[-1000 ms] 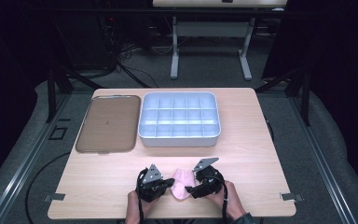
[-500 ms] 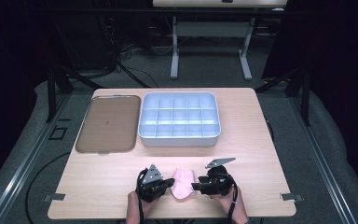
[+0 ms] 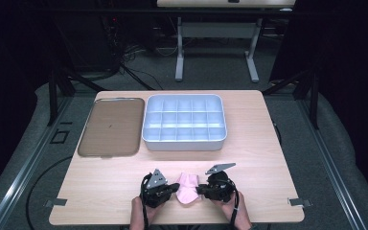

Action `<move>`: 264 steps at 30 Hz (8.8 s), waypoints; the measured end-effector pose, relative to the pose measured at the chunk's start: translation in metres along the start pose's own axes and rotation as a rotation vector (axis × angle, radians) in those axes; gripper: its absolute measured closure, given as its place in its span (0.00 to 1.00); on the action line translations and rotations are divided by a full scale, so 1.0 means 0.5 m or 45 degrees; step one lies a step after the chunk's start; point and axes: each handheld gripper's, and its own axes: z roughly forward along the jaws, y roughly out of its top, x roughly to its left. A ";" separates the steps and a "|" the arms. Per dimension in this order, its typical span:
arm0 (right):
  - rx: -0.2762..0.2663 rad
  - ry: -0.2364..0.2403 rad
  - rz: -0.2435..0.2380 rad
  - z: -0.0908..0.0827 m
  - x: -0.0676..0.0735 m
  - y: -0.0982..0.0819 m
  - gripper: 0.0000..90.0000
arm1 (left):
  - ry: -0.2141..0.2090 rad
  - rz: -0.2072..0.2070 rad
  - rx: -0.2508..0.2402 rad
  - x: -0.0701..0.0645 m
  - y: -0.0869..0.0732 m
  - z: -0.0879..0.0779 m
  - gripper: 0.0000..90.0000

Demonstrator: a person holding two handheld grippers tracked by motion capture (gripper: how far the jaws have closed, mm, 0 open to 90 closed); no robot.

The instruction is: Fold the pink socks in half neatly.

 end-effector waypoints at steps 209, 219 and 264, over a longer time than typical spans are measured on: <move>0.094 0.051 -0.025 0.064 0.053 0.087 0.80 | 0.462 -0.128 0.123 0.125 -0.017 -0.047 0.17; 0.060 0.059 -0.039 0.061 0.059 0.089 0.81 | 0.469 -0.136 0.120 0.132 -0.015 -0.046 0.18; -0.047 -0.072 -0.002 -0.031 -0.008 0.093 0.80 | 0.478 -0.139 0.121 0.135 -0.014 -0.045 0.18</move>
